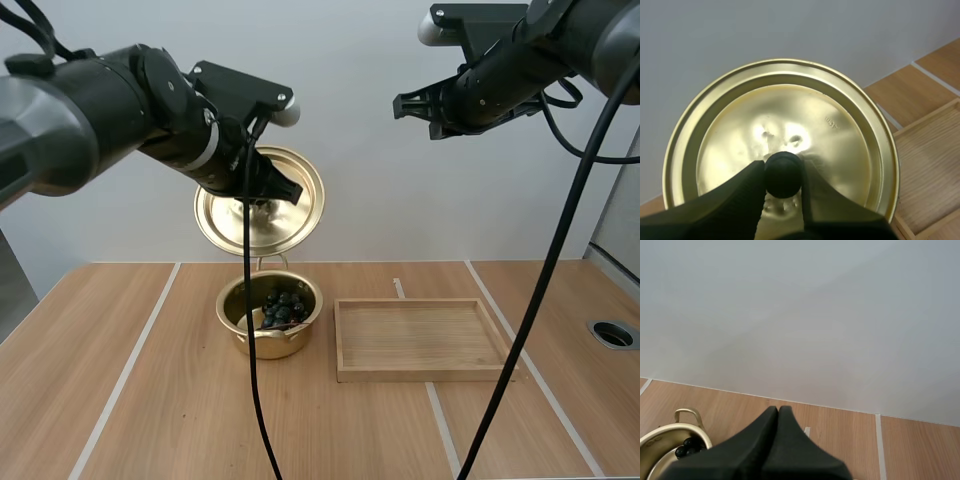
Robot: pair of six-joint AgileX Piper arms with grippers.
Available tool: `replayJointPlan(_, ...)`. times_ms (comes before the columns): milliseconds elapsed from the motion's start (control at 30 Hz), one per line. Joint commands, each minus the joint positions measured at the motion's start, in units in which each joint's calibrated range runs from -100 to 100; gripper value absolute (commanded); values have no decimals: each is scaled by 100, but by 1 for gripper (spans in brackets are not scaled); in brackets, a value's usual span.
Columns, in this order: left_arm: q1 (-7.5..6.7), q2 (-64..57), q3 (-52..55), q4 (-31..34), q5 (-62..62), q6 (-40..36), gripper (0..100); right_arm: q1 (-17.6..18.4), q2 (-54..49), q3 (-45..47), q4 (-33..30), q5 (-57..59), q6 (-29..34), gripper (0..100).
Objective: Open the pot, put the grape inside, and close it
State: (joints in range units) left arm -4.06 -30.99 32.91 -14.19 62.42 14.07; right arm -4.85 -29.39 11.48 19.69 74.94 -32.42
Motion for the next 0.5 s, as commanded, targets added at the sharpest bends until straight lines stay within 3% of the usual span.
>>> replayJointPlan(0, -21, 269, 38, -50, -334, 21, 0, -17, -60, 39, 104, -106, 3, 0)
replayJointPlan(467, -21, 1339, 671, -178, -1204, 132, 0, -17, -60, 50, 167, -38, -40, 0)
